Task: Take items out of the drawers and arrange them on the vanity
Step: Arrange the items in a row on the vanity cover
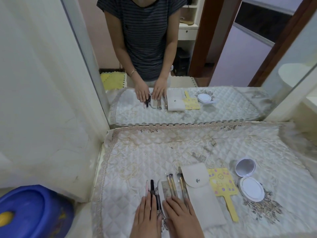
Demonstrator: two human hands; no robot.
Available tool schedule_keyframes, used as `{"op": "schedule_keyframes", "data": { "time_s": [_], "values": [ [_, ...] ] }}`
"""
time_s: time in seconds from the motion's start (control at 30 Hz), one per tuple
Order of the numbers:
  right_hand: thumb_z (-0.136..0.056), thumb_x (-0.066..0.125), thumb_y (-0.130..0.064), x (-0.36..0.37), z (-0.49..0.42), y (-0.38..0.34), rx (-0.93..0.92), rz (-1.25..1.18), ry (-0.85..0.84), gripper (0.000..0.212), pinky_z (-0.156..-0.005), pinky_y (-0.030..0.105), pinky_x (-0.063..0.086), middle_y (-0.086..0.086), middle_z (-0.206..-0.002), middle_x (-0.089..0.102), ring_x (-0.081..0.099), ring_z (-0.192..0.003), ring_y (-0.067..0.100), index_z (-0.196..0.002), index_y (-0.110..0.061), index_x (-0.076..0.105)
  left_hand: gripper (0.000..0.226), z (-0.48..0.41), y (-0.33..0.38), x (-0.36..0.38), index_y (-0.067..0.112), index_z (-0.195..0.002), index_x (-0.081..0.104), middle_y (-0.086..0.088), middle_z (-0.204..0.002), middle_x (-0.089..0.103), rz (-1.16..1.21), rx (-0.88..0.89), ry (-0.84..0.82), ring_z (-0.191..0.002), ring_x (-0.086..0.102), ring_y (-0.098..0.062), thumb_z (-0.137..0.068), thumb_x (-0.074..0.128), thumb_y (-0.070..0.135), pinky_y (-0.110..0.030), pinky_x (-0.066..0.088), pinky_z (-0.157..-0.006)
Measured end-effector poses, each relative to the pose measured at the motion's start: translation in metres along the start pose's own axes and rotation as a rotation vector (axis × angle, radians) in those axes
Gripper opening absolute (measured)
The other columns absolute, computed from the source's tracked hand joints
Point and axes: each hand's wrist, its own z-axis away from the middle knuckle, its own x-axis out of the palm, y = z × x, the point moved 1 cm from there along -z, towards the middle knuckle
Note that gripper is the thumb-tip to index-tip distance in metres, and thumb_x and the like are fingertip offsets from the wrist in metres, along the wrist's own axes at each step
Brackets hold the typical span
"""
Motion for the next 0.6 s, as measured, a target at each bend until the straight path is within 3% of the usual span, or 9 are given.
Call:
{"op": "schedule_keyframes", "data": {
  "time_s": [0.07, 0.13, 0.23, 0.3, 0.4, 0.5, 0.6],
  "values": [
    [-0.061, 0.044, -0.048, -0.003, -0.003, -0.001, -0.002, -0.022, -0.038, 0.05, -0.115, 0.03, 0.002, -0.018, -0.092, 0.073, 0.044, -0.11, 0.005, -0.107, -0.03, 0.049, 0.057, 0.001, 0.001, 0.0, 0.019, -0.147, 0.002, 0.003, -0.157, -0.008, 0.02, -0.013, 0.002, -0.144, -0.007, -0.011, -0.095, 0.011, 0.042, -0.022, -0.003, -0.115],
    [-0.058, 0.043, -0.051, -0.005, -0.005, -0.003, 0.006, -0.048, -0.053, 0.051, -0.114, 0.03, 0.003, -0.019, -0.089, 0.072, 0.045, -0.102, 0.005, -0.105, -0.031, 0.049, 0.056, 0.001, 0.001, -0.001, 0.02, -0.147, 0.002, 0.004, -0.157, -0.008, 0.027, -0.026, 0.0, -0.144, -0.007, -0.011, -0.096, 0.01, 0.042, -0.022, -0.004, -0.115],
    [-0.057, 0.046, -0.057, -0.005, -0.005, -0.004, 0.021, -0.088, -0.051, 0.052, -0.111, 0.031, 0.009, -0.019, -0.091, 0.072, 0.046, -0.102, 0.006, -0.102, -0.032, 0.05, 0.056, -0.003, 0.0, -0.002, 0.019, -0.147, 0.002, 0.005, -0.157, -0.009, 0.004, -0.024, -0.003, -0.145, -0.008, -0.013, -0.096, 0.008, 0.039, -0.023, -0.004, -0.115],
    [-0.066, 0.048, -0.061, -0.01, -0.004, -0.001, 0.026, -0.125, -0.017, 0.047, -0.11, 0.03, 0.011, -0.016, -0.105, 0.066, 0.046, -0.107, 0.01, -0.104, -0.033, 0.052, 0.055, -0.005, -0.001, -0.003, 0.021, -0.147, 0.002, 0.007, -0.157, -0.009, 0.0, -0.018, 0.004, -0.144, -0.008, -0.012, -0.096, 0.007, 0.04, -0.022, -0.005, -0.115],
    [-0.091, 0.024, -0.055, -0.027, -0.002, 0.018, 0.172, -0.154, 0.082, 0.043, -0.107, 0.026, 0.013, -0.003, -0.117, 0.064, 0.045, -0.111, 0.017, -0.112, -0.029, 0.052, 0.053, -0.005, -0.003, -0.004, 0.028, -0.147, 0.004, 0.01, -0.157, -0.007, -0.025, 0.013, 0.012, -0.144, -0.007, -0.011, -0.096, 0.008, 0.042, -0.022, -0.005, -0.115],
    [-0.092, 0.012, -0.056, -0.037, 0.01, 0.046, 0.381, -0.112, 0.042, 0.054, -0.104, 0.027, 0.018, 0.01, -0.12, 0.065, 0.04, -0.117, 0.024, -0.117, -0.025, 0.048, 0.054, -0.009, 0.0, -0.009, 0.027, -0.147, 0.005, 0.009, -0.157, -0.007, -0.054, 0.042, 0.034, -0.145, -0.006, -0.013, -0.095, 0.009, 0.042, -0.026, -0.003, -0.116],
    [-0.089, 0.003, -0.059, -0.038, 0.021, 0.057, 0.493, -0.059, -0.091, 0.061, -0.105, 0.024, 0.016, 0.01, -0.118, 0.067, 0.038, -0.113, 0.022, -0.118, -0.026, 0.045, 0.056, -0.018, 0.014, -0.011, 0.022, -0.147, 0.004, 0.006, -0.157, -0.007, -0.062, 0.132, 0.014, -0.145, -0.005, -0.014, -0.095, 0.01, 0.041, -0.029, -0.002, -0.116]
  ]
}}
